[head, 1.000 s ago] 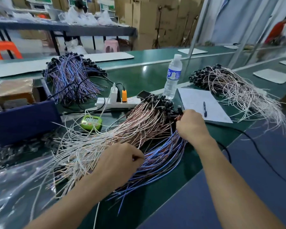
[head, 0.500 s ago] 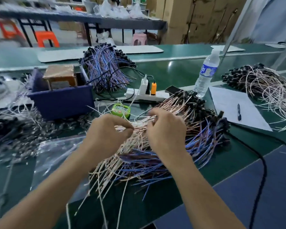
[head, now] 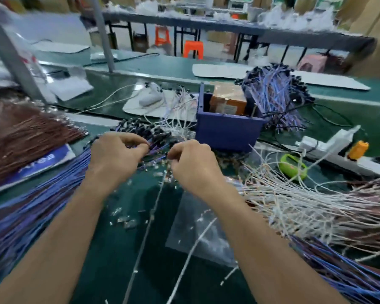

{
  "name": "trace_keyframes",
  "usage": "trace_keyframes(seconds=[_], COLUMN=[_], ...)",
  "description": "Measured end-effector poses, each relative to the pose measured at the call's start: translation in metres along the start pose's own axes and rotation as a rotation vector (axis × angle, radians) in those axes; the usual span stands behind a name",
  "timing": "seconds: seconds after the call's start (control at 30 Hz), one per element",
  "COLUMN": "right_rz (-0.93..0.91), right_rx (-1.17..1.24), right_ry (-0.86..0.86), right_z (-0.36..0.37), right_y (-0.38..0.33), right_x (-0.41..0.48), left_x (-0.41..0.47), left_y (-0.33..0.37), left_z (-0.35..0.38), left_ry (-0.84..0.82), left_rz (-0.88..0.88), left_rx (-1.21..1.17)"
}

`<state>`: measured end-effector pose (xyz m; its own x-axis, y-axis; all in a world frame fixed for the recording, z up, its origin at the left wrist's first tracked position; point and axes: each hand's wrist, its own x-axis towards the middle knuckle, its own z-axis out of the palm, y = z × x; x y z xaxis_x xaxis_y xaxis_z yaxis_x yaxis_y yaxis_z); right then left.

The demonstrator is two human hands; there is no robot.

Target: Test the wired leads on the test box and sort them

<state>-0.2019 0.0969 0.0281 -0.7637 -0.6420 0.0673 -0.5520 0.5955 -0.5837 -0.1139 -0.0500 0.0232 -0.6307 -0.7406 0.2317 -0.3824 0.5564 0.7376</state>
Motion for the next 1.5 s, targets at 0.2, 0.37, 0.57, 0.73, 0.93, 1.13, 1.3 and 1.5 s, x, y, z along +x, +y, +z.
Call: trace_keyframes(seconds=[0.2, 0.37, 0.57, 0.73, 0.93, 1.13, 1.3, 1.5], right_rz=[-0.029, -0.006, -0.069, -0.142, -0.174, -0.251, -0.096, 0.070], right_rx=[-0.055, -0.082, -0.169, -0.240, -0.209, -0.254, -0.138, 0.370], right_ry=[-0.156, -0.155, -0.043, -0.025, -0.116, -0.109, 0.038, 0.290], right_z=[0.030, 0.044, 0.050, 0.050, 0.057, 0.057, 0.021, -0.022], right_y=[-0.021, -0.027, -0.035, -0.046, -0.041, -0.046, -0.031, 0.004], right_x=[0.047, 0.067, 0.073, 0.067, 0.055, 0.051, 0.050, 0.034], left_x=[0.020, 0.010, 0.015, 0.019, 0.022, 0.025, 0.025, 0.012], left_y=[-0.034, -0.045, -0.058, -0.067, -0.068, -0.068, -0.070, -0.051], left_z=[-0.003, 0.012, 0.011, 0.010, 0.008, 0.007, 0.005, -0.002], left_ry=[0.111, 0.114, 0.107, 0.100, 0.092, 0.090, 0.109, 0.182], left_rz=[-0.036, 0.085, 0.089, 0.042, 0.003, 0.002, -0.030, 0.124], left_rx=[0.207, 0.266, 0.262, 0.159, 0.087, 0.057, 0.015, -0.098])
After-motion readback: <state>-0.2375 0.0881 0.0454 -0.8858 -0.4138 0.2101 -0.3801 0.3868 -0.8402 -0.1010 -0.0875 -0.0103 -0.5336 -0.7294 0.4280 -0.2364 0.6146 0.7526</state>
